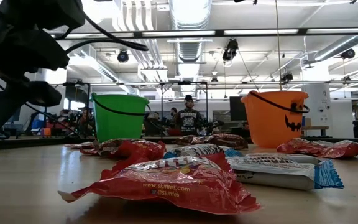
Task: Sort candy
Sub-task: Put the white candy into the green bucket
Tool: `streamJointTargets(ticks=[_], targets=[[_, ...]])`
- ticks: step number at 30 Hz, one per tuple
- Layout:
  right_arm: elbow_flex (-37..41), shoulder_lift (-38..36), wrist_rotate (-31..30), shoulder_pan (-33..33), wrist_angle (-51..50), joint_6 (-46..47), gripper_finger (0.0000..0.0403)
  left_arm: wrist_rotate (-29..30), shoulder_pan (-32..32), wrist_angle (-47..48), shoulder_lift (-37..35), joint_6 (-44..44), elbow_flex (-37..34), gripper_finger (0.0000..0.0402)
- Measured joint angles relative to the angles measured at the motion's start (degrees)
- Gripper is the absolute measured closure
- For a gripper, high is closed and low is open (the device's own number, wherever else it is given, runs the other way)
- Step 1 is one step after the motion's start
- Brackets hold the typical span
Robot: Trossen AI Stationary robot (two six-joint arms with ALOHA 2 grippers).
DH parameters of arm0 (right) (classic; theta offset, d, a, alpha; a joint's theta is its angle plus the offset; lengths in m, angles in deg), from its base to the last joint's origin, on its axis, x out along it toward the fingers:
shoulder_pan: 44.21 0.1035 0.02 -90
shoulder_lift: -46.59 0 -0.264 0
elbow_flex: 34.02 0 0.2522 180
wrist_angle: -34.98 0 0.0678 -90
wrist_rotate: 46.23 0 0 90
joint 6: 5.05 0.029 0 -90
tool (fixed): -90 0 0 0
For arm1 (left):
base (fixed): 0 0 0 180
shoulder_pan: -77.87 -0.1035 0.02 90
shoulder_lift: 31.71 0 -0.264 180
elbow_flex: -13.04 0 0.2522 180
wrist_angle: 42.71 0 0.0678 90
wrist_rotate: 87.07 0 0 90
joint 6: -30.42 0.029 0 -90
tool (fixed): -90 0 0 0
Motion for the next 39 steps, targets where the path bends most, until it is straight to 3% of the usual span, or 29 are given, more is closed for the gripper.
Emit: streamJointTargets(ticks=[16, 39], targets=[[0.0, 0.0, 0.0, 0.0, 0.0, 0.0, 0.0199, -3.0, 1.1, -0.2, 0.0, 1.9, -3.0, 0.0206], [0.0, 0.0, 0.0, 0.0, 0.0, 2.4, 0.0199, 1.7, 2.7, 0.1, 0.0, 2.0, -3.0, 0.0205]])
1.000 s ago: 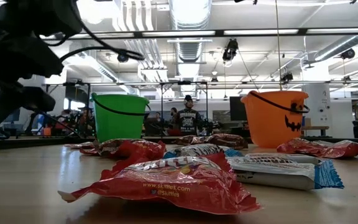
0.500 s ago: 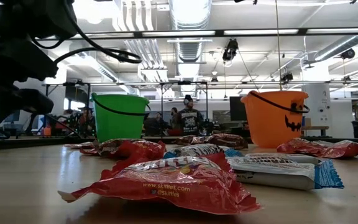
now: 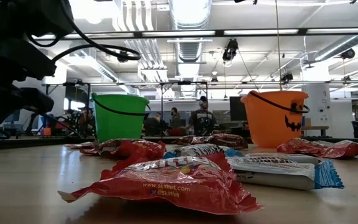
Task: Sort candy
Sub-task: Put the white candy into the green bucket
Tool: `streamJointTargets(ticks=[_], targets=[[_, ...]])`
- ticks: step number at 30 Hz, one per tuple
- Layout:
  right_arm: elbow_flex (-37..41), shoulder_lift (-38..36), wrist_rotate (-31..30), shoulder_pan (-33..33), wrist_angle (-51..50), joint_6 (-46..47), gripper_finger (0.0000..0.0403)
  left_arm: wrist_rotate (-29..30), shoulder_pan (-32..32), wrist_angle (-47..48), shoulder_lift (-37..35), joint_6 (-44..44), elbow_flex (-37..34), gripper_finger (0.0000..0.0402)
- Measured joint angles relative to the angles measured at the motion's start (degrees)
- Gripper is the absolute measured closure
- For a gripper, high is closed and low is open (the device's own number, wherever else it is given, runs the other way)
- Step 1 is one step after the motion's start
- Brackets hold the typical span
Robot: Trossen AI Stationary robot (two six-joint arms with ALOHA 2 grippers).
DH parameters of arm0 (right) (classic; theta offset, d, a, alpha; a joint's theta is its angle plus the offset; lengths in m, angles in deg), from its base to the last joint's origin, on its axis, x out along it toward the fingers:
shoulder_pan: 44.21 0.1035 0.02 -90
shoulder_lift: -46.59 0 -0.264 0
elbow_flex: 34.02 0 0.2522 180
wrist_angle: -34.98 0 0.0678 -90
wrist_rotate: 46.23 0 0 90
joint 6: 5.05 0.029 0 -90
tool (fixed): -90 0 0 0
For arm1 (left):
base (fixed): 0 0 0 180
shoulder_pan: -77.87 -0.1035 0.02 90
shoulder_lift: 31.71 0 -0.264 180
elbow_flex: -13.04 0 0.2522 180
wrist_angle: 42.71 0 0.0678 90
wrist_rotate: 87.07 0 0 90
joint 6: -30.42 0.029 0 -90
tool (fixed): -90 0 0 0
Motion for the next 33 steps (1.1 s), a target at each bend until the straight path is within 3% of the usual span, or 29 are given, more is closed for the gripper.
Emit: streamJointTargets(ticks=[8, 24, 28, 33], targets=[[0.0, 0.0, 0.0, 0.0, 0.0, 0.6, 0.0199, 0.0, 0.0, 0.0, 0.8, -0.2, 0.0, 0.0206], [0.0, 0.0, 0.0, 0.0, -0.1, 0.6, 0.0199, 2.8, -0.1, 0.3, 10.6, -0.9, 2.0, 0.0209], [0.0, 0.0, 0.0, 0.0, -0.2, 0.6, 0.0199, 3.5, -0.1, 0.2, 11.0, -0.8, 2.2, 0.0238], [0.0, 0.0, 0.0, 0.0, -0.2, 0.6, 0.0199, 4.4, -0.2, -0.3, 11.0, -0.7, 2.2, 0.0310]])
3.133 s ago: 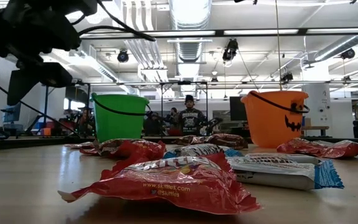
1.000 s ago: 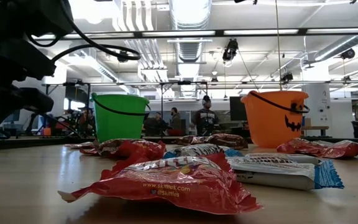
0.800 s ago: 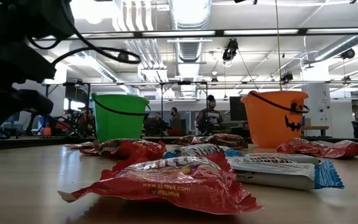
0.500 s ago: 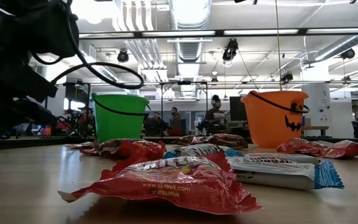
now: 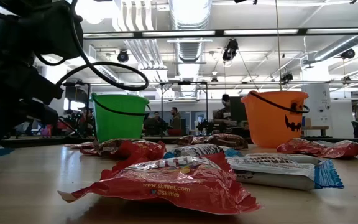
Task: Sort candy
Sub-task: Put the white candy into the green bucket
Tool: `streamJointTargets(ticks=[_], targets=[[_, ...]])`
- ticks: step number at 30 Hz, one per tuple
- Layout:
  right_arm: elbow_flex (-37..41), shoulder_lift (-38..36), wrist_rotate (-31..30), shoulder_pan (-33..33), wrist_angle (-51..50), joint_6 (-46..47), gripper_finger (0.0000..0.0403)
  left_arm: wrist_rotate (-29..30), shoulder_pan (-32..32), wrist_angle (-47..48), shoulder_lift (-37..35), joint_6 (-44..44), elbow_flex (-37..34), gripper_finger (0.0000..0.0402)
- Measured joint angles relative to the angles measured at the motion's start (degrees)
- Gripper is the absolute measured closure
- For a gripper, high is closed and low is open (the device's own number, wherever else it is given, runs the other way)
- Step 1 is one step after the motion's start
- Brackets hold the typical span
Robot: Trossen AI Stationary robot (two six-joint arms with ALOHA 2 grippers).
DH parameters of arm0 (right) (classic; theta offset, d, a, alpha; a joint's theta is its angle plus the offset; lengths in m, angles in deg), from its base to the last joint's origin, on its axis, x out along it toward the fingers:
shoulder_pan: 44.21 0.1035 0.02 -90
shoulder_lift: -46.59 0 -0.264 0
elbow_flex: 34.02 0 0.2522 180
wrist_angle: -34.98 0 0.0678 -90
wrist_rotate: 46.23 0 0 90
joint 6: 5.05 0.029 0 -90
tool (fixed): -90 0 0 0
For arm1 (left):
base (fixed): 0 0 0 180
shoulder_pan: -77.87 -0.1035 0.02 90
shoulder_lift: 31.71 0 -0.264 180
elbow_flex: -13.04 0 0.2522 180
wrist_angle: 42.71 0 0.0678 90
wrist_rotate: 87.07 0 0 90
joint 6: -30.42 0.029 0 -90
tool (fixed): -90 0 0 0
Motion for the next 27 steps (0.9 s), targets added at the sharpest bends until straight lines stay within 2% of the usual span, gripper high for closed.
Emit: streamJointTargets(ticks=[5, 18, 27], targets=[[0.0, 0.0, 0.0, 0.0, 0.0, -0.1, 0.0200, 0.3, 0.0, -0.5, -0.1, 0.0, 0.0, 0.0388], [0.0, 0.0, 0.0, 0.0, -0.1, -0.6, 0.0200, -3.6, 0.1, 1.0, -2.7, -1.1, 0.7, 0.0400], [0.0, 0.0, 0.0, 0.0, -0.2, -0.6, 0.0200, 3.3, -1.5, 9.3, -6.0, 1.2, 11.1, 0.0401]])
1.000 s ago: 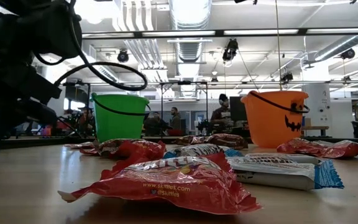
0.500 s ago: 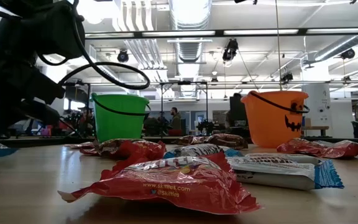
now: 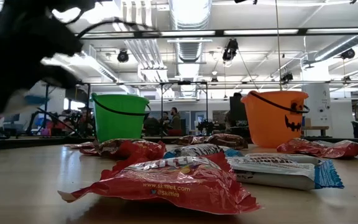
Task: Sort candy
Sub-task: Put the white candy into the green bucket
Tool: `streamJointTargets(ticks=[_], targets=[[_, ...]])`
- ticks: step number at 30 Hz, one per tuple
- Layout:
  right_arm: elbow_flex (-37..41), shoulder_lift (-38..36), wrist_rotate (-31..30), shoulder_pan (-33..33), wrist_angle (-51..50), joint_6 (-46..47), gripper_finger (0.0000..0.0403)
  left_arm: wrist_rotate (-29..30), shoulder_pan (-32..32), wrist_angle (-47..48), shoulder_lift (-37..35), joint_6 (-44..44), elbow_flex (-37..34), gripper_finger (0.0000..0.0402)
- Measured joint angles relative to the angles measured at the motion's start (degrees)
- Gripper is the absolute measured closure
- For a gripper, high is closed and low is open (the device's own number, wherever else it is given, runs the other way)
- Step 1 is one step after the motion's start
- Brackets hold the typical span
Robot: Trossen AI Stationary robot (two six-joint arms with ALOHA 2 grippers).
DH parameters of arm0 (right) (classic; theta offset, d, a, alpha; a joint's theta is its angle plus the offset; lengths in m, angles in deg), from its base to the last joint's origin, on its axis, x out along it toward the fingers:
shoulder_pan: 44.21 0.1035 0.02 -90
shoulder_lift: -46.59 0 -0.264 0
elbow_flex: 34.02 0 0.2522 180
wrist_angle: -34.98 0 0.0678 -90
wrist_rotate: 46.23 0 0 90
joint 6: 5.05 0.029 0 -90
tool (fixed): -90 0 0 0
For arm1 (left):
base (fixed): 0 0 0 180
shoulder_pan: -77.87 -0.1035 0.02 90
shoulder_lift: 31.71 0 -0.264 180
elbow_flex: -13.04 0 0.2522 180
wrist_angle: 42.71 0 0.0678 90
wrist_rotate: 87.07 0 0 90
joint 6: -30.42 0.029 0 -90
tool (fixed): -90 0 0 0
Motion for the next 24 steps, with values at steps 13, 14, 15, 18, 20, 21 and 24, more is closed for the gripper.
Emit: streamJointTargets(ticks=[13, 14, 15, 18, 20, 21, 24], targets=[[0.0, -0.7, 2.7, 0.0, -0.1, -2.4, 0.0200, 6.9, -11.8, 10.4, -0.2, 7.8, 16.2, 0.0401], [0.0, -0.7, 2.8, 0.0, -0.1, -2.4, 0.0200, 7.1, -12.9, 11.1, -0.2, 8.6, 17.2, 0.0401], [0.0, -0.7, 2.7, 0.0, -0.1, -2.4, 0.0200, 7.2, -14.1, 11.6, -0.2, 9.4, 18.2, 0.0401], [0.0, -0.7, 2.7, 0.0, -0.1, -2.5, 0.0200, 7.2, -17.4, 12.4, -0.2, 11.4, 20.9, 0.0402], [0.0, -0.7, 2.7, 0.0, -0.1, -2.5, 0.0200, 7.2, -19.7, 12.8, -0.2, 12.6, 22.5, 0.0402], [0.0, -0.7, 2.7, 0.0, -0.1, -2.4, 0.0200, 7.2, -20.9, 13.1, -0.2, 13.0, 23.2, 0.0402], [0.0, -0.7, 2.8, 0.0, -0.1, -1.9, 0.0200, 7.2, -24.9, 14.9, -0.2, 15.2, 25.2, 0.0401]])
